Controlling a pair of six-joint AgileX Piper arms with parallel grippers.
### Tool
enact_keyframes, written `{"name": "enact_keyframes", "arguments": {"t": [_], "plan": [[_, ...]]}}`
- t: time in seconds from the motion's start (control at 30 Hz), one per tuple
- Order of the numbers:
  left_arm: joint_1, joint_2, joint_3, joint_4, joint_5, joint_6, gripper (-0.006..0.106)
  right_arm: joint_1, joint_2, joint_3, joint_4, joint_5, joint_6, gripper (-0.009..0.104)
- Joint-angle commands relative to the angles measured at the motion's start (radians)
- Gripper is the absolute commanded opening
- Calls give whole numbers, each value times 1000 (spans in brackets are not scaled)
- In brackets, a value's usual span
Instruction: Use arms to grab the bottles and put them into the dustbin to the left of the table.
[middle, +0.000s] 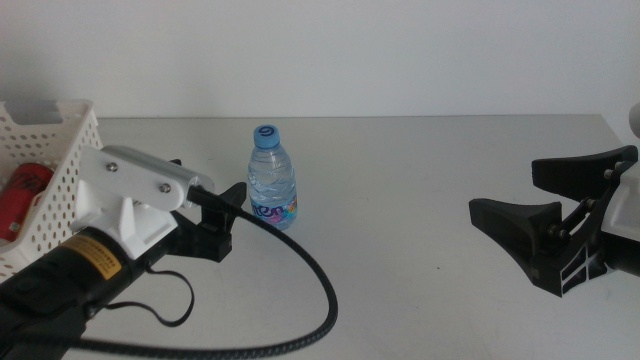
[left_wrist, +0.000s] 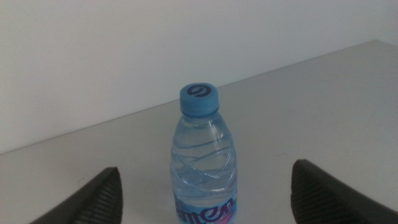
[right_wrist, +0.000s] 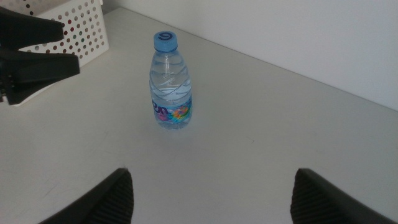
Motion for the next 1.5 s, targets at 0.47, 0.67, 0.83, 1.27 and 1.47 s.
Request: {"name": "enact_keyframes", "arguments": {"t": [0.47,0.67,0.83,1.27,1.47], "plan": [[173,469,-389,515,-168,-401,91,4,-10,-24,-1,-67,-16,64],[173,593,-463,515,-229,-415,91,4,-10,-24,-1,-67,-16,64],[173,672,-506,517,-289,-410,91,4,-10,-24,-1,-67,-16,64],[173,630,-547,698,-172,-503,26,4,-10,-24,-1,-67,-16,64],[168,462,-577,655,139,-600,1,4,-10,-24,-1,-67,-16,64]]}}
